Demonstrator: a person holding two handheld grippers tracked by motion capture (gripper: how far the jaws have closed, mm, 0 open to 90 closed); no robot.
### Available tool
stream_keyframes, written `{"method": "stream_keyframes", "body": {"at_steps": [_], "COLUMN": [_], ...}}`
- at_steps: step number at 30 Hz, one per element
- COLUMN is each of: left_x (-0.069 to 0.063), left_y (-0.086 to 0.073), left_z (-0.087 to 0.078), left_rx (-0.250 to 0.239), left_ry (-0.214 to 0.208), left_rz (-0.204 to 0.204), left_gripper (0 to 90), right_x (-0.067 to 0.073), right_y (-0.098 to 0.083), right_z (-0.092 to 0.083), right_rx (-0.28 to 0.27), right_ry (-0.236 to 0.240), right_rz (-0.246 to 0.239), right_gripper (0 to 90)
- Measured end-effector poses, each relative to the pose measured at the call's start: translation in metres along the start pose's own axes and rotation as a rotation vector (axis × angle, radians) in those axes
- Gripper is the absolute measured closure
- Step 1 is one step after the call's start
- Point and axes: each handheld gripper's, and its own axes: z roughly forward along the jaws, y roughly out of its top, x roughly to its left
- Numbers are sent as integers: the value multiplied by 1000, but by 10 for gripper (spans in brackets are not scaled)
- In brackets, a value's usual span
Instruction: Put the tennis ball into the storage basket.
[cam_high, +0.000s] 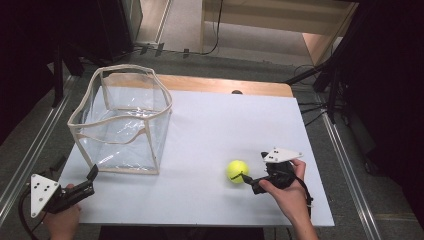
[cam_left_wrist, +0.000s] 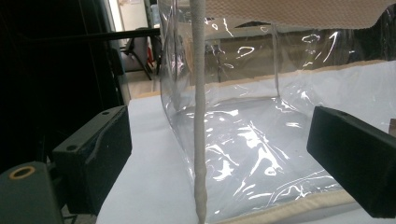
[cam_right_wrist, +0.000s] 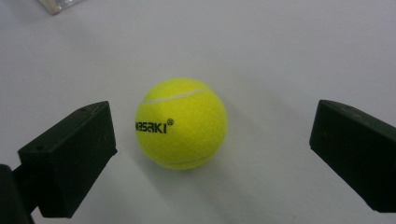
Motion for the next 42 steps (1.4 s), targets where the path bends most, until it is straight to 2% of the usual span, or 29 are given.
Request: {"method": "stream_keyframes", "body": {"at_steps": [6, 14, 21, 33, 42], "left_x": [0, 0, 0, 0, 1], "left_y": [0, 0, 0, 0, 0], "left_z": [0, 0, 0, 0, 0], "left_rx": [0, 0, -2, 0, 1], "left_ry": [1, 1, -1, -1, 1], "left_rz": [-2, 0, -4, -4, -4], "left_gripper": [69, 69, 69, 69, 69], "right_x": [4, 6, 8, 11, 12], "right_y": [5, 10, 13, 16, 18], "right_z": [13, 26, 37, 55, 63], "right_rx": [82, 152, 224, 307, 346], "right_ry": [34, 45, 55, 72, 81], "right_rz": [4, -24, -24, -30, -30], "right_gripper": [0, 0, 0, 0, 0]}}
